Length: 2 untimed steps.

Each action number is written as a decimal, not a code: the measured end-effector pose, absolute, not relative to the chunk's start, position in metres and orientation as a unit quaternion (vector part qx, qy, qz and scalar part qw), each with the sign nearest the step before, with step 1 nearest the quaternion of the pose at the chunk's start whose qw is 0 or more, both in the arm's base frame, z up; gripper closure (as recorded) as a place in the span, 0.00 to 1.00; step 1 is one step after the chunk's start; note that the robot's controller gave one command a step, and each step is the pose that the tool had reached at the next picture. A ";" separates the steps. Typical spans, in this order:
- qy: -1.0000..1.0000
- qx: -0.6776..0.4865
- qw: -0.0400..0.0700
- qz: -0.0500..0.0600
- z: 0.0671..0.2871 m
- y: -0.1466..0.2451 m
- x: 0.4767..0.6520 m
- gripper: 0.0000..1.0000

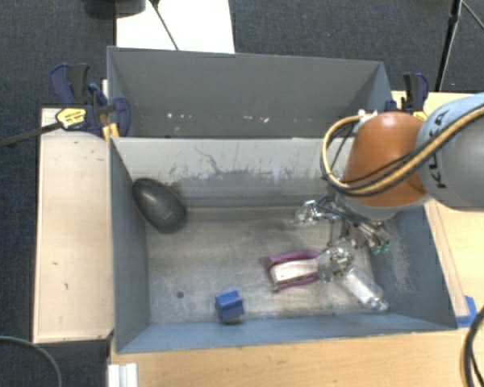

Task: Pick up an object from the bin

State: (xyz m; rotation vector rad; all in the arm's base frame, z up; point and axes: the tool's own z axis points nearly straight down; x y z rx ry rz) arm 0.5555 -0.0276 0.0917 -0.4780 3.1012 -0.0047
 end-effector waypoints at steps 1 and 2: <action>0.982 -0.187 0.001 0.001 0.101 0.012 0.535 0.00; 0.991 -0.133 -0.002 0.001 0.100 -0.003 0.528 0.00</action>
Offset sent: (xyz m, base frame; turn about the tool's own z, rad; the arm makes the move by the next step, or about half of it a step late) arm -0.0211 0.0371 0.0083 -0.0673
